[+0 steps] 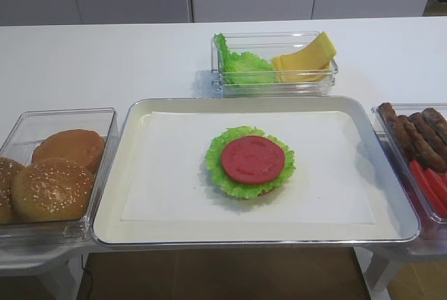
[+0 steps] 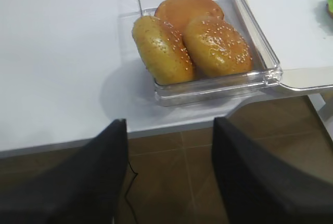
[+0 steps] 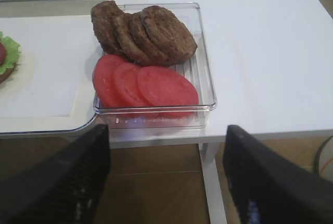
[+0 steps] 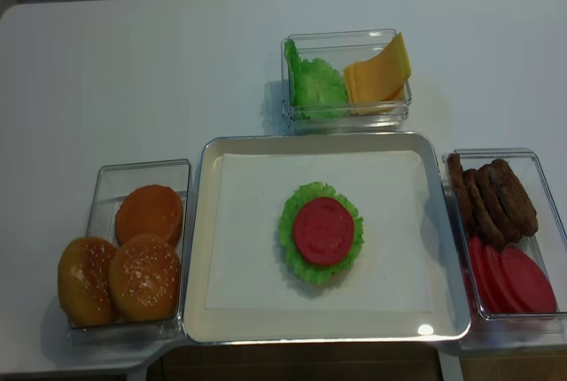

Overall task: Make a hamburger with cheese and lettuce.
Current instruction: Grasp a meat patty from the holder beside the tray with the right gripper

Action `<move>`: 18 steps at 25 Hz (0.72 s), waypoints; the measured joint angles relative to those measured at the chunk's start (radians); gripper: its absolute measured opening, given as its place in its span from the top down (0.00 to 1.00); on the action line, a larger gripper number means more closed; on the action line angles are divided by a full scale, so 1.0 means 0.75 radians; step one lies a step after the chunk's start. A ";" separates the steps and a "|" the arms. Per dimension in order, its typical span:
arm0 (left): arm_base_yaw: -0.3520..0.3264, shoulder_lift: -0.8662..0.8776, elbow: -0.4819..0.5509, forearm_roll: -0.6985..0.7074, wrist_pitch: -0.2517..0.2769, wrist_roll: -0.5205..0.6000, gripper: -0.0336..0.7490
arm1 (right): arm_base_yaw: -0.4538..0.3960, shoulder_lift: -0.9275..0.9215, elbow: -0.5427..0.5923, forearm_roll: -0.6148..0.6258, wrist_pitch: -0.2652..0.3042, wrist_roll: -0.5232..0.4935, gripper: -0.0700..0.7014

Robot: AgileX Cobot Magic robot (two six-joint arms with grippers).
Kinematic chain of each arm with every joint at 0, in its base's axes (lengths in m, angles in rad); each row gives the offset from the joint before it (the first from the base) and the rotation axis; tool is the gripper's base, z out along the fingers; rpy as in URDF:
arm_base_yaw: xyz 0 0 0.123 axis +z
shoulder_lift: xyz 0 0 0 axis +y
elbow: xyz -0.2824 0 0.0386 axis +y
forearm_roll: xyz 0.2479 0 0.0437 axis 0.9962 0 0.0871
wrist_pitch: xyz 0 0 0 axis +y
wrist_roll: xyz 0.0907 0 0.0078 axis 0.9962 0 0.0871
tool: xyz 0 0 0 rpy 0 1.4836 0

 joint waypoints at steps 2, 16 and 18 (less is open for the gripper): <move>0.000 0.000 0.000 0.000 0.000 0.000 0.46 | 0.000 0.000 0.000 0.000 0.000 0.000 0.25; 0.000 0.000 0.000 -0.001 0.000 0.000 0.46 | 0.000 0.108 -0.077 0.176 -0.175 0.058 0.27; 0.000 0.000 0.000 -0.001 0.000 0.000 0.46 | 0.000 0.219 -0.107 0.182 -0.213 0.058 0.27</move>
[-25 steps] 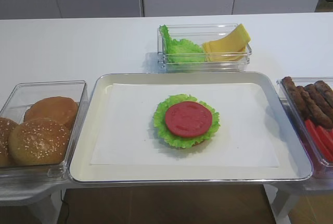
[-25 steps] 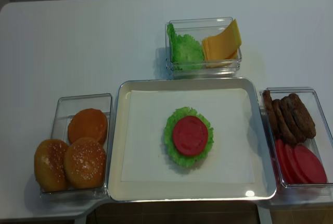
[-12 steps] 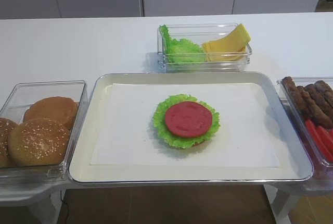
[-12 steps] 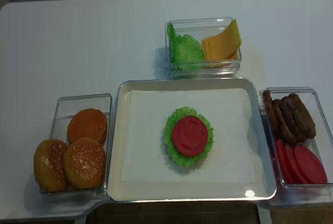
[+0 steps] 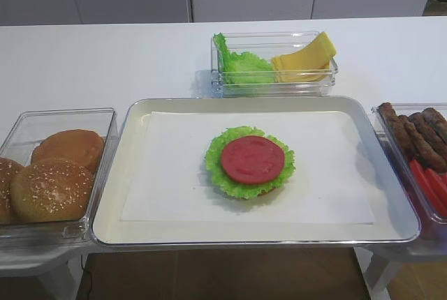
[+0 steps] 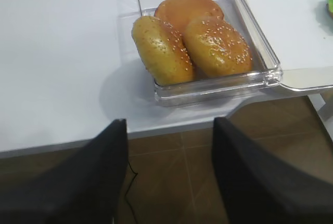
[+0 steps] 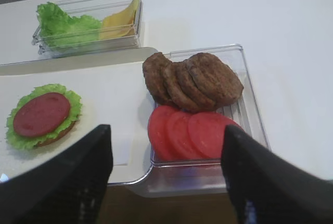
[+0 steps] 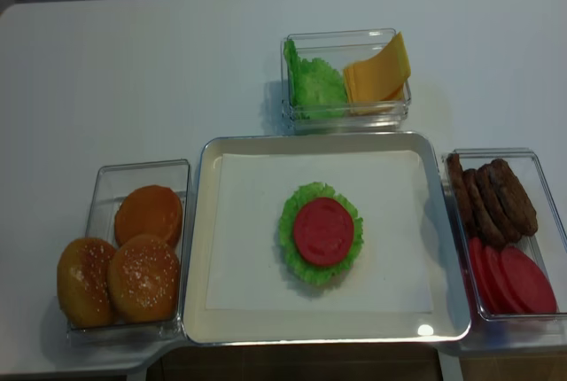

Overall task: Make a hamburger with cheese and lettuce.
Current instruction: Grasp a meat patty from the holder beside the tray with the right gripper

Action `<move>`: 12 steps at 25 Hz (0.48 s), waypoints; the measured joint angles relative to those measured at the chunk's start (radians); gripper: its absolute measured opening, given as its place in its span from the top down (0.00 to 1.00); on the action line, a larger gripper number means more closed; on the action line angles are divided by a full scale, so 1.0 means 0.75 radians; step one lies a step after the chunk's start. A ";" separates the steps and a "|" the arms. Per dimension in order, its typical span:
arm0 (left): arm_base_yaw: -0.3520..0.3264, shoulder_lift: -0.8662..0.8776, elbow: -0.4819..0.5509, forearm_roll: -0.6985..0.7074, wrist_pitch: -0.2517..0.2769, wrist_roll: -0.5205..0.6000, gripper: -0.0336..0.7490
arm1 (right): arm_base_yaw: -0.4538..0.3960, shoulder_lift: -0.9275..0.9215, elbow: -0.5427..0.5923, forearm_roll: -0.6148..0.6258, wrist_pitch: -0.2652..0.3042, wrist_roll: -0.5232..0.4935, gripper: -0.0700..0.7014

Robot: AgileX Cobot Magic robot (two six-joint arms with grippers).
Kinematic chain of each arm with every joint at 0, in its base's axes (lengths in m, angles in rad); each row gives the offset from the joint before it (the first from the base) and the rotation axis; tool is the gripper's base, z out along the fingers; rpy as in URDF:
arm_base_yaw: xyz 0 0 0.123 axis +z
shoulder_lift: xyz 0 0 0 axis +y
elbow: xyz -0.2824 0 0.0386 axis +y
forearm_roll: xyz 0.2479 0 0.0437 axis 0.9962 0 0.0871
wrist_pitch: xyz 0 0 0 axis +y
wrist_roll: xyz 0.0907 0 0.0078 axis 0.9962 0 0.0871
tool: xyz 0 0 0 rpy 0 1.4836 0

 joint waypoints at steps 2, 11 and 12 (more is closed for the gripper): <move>0.000 0.000 0.000 0.000 0.000 0.000 0.46 | 0.000 0.114 -0.029 0.002 -0.050 0.000 0.28; 0.000 0.000 0.000 0.000 0.000 0.000 0.46 | 0.000 0.748 -0.231 0.141 -0.235 -0.127 0.31; 0.000 0.000 0.000 0.000 0.000 0.000 0.46 | 0.000 0.823 -0.270 0.163 -0.240 -0.150 0.31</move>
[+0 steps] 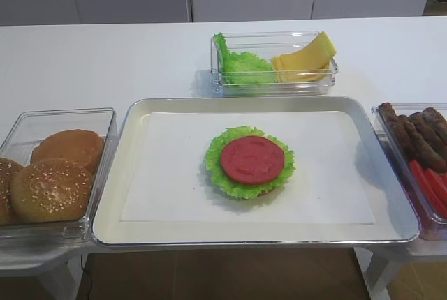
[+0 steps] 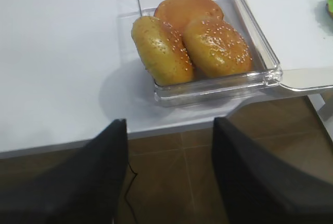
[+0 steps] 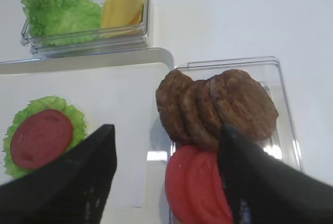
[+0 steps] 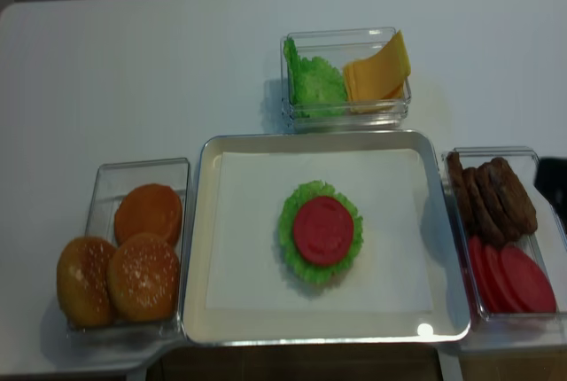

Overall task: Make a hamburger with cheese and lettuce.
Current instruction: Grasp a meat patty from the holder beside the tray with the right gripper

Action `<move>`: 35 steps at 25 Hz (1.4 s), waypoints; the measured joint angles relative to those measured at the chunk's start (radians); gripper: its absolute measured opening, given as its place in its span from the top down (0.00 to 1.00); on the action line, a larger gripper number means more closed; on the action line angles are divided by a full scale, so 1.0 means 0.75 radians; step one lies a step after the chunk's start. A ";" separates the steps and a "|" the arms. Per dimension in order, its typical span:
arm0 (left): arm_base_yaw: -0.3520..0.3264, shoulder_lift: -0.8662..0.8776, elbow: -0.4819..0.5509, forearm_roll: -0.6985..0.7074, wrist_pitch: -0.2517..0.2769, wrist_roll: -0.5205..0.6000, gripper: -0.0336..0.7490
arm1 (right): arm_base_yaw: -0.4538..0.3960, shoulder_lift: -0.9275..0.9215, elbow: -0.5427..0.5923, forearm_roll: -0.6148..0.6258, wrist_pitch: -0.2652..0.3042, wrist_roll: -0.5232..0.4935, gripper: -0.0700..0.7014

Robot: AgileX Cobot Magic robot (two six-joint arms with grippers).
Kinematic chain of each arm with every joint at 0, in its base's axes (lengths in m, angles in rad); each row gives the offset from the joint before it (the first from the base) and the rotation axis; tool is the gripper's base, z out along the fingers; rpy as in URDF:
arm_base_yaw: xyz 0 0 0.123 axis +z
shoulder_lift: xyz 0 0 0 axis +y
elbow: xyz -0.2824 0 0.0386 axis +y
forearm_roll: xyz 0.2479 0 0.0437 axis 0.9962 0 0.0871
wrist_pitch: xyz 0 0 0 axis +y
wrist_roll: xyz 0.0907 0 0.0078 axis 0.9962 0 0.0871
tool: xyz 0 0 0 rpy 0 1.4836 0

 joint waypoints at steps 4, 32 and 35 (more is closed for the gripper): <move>0.000 0.000 0.000 -0.002 0.000 0.000 0.46 | 0.007 0.247 -0.150 0.037 -0.003 -0.065 0.31; 0.000 0.000 0.000 -0.005 0.000 0.000 0.46 | 0.405 1.098 -0.491 -0.582 0.193 0.401 0.41; 0.000 0.000 0.000 -0.005 0.000 0.000 0.46 | 0.405 1.119 -0.491 -0.588 0.202 0.401 0.41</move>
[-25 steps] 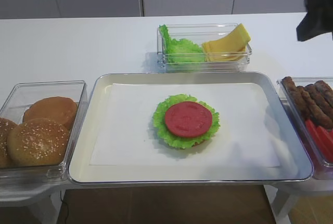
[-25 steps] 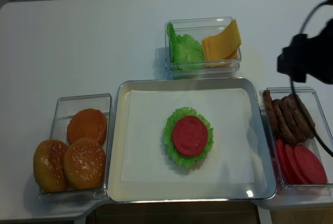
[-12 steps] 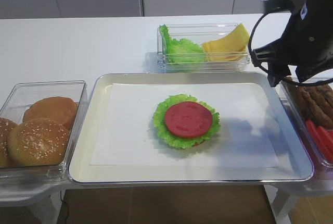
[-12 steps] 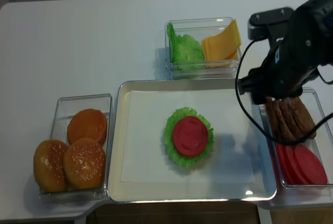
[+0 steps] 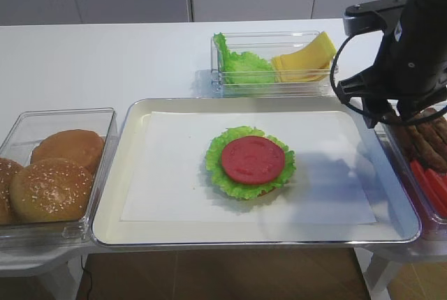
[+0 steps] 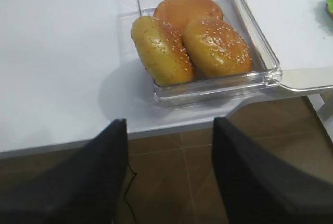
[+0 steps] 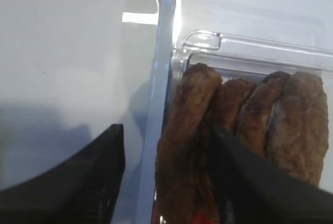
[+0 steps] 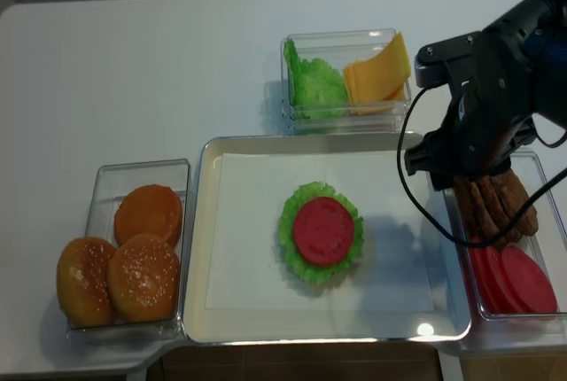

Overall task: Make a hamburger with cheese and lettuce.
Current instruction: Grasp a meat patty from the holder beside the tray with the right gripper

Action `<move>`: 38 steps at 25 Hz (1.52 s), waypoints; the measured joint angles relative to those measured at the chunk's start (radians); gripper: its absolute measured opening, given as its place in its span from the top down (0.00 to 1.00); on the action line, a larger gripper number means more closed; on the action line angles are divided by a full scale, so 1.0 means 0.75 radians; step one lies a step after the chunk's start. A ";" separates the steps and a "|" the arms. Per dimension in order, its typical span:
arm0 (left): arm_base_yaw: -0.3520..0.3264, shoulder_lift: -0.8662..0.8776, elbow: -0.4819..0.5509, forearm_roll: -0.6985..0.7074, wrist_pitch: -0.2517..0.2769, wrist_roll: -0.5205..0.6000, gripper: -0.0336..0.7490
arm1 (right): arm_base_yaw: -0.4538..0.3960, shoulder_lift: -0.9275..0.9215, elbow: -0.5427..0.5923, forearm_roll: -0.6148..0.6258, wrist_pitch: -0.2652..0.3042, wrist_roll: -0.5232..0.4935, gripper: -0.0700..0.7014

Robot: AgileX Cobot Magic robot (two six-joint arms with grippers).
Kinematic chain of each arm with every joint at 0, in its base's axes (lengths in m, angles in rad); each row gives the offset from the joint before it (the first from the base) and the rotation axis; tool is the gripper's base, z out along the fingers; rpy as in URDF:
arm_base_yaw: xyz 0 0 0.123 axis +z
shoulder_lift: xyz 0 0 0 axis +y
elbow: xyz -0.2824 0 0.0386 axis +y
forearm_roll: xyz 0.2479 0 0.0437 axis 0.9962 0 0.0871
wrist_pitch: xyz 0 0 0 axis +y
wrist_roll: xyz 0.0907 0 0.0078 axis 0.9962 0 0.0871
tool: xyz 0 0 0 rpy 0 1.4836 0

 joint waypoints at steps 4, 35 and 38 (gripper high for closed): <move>0.000 0.000 0.000 0.000 0.000 0.000 0.46 | 0.000 0.008 0.000 -0.003 0.000 0.000 0.50; 0.000 0.000 0.000 0.000 0.000 0.000 0.46 | 0.002 -0.221 -0.123 0.013 0.082 0.015 0.75; 0.000 0.000 0.000 0.000 0.000 0.000 0.46 | 0.002 -0.272 -0.148 0.046 0.092 0.006 0.75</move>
